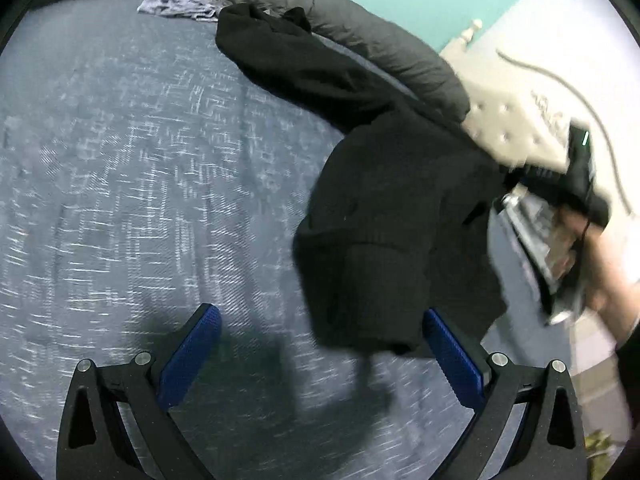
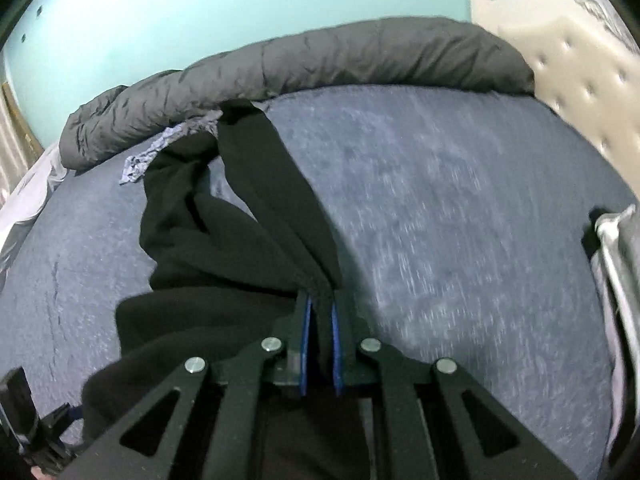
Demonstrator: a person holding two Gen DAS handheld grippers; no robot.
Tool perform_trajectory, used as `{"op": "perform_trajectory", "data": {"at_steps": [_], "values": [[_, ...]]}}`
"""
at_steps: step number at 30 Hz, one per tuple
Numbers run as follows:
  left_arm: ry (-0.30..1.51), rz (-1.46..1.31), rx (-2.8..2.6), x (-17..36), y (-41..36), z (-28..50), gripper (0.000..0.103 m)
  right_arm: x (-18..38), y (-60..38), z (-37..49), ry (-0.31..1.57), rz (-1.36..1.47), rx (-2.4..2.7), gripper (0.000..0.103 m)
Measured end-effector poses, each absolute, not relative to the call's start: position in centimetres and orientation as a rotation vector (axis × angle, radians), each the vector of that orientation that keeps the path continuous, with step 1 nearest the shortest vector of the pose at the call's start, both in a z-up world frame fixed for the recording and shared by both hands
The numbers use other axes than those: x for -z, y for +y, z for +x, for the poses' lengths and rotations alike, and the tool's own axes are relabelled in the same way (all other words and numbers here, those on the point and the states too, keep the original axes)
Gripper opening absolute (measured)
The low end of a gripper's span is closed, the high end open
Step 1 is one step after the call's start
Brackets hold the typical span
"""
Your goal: Fold clothes
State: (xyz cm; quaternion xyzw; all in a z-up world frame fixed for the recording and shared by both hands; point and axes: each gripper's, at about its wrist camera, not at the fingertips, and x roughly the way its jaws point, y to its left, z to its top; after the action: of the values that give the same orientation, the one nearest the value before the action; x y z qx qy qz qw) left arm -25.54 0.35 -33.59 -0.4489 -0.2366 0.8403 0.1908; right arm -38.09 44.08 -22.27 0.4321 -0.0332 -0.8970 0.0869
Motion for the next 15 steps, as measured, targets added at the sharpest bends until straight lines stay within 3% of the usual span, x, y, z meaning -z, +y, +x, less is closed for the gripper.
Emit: {"op": "perform_trajectory", "data": {"at_steps": [7,10,12,13,15], "values": [[-0.707,-1.234,-2.285,34.2,1.1,-26.6,0.101,25.3,43.9,-36.6,-0.134,1.339,2.619,0.008],[-0.675,-1.223,-2.275,33.6,1.6,-26.7,0.081,25.3,43.7,-36.3,-0.132,1.339,2.607,0.008],[-0.652,-1.231,-2.284,33.5,1.8,-26.7,0.058,25.2,43.6,-36.2,-0.121,1.336,2.604,0.008],[-0.644,-1.236,-2.289,33.6,1.9,-26.9,0.053,25.2,43.5,-36.1,-0.112,1.335,2.603,0.008],[-0.637,-1.238,-2.302,33.5,1.7,-27.0,0.028,25.1,43.4,-35.9,-0.110,1.332,2.601,0.008]]}}
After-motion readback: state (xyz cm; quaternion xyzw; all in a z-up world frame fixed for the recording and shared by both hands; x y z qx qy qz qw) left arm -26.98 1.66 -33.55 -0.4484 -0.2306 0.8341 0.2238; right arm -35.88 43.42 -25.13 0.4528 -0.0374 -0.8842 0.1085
